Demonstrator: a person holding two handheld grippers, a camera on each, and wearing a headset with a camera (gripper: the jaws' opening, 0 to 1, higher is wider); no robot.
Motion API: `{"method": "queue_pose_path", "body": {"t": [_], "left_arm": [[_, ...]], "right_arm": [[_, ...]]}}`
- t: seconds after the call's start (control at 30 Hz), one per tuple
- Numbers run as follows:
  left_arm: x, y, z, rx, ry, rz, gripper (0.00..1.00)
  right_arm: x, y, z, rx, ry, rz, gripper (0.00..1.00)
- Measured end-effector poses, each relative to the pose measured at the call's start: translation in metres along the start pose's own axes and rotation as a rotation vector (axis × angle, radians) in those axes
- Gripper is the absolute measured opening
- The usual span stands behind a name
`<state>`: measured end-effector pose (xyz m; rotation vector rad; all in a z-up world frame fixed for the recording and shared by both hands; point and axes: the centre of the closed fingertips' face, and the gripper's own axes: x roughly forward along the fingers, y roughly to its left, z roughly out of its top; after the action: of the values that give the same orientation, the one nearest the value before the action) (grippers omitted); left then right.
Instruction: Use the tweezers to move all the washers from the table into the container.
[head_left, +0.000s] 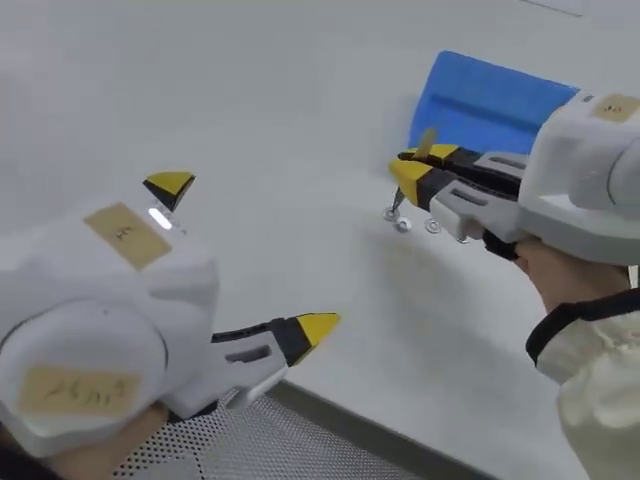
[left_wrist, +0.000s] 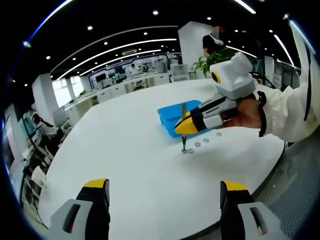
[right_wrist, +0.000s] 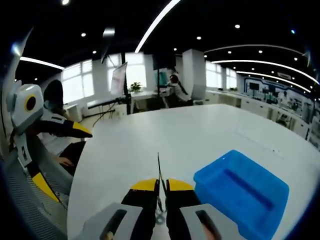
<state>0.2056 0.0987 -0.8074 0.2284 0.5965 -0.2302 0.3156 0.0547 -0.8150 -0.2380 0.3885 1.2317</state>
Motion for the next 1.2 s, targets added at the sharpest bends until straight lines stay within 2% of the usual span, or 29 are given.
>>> {"method": "queue_pose_path", "body": {"t": [0.07,0.2,0.3,0.37,0.5,0.6,0.8,1.2], "left_arm": [[0.0,0.0,0.0,0.0,0.003,-0.002,0.93],[0.0,-0.002,-0.002,0.004,0.009,-0.009,0.94],[0.002,-0.006,-0.007,-0.001,0.041,-0.031,0.96],[0.002,-0.006,-0.008,-0.002,0.047,-0.034,0.96],[0.001,-0.004,-0.007,0.004,0.041,-0.024,0.97],[0.001,-0.001,-0.005,0.014,0.031,-0.009,0.99],[0.001,-0.001,-0.004,0.014,0.027,-0.008,0.99],[0.001,0.0,-0.006,0.029,0.042,0.003,0.99]], "right_arm": [[0.0,-0.001,0.0,0.002,0.002,0.0,0.02],[-0.001,-0.009,0.0,0.03,0.014,-0.04,0.01],[0.0,-0.008,0.0,0.019,0.019,-0.041,0.01],[0.001,-0.005,0.0,0.014,0.023,-0.037,0.01],[0.0,-0.004,0.001,0.026,0.024,-0.028,0.01],[-0.003,-0.003,0.0,0.09,0.027,-0.011,0.0],[-0.012,-0.002,0.005,0.064,0.029,-0.013,0.0],[-0.026,0.0,0.023,0.078,0.008,-0.019,0.0]]}}
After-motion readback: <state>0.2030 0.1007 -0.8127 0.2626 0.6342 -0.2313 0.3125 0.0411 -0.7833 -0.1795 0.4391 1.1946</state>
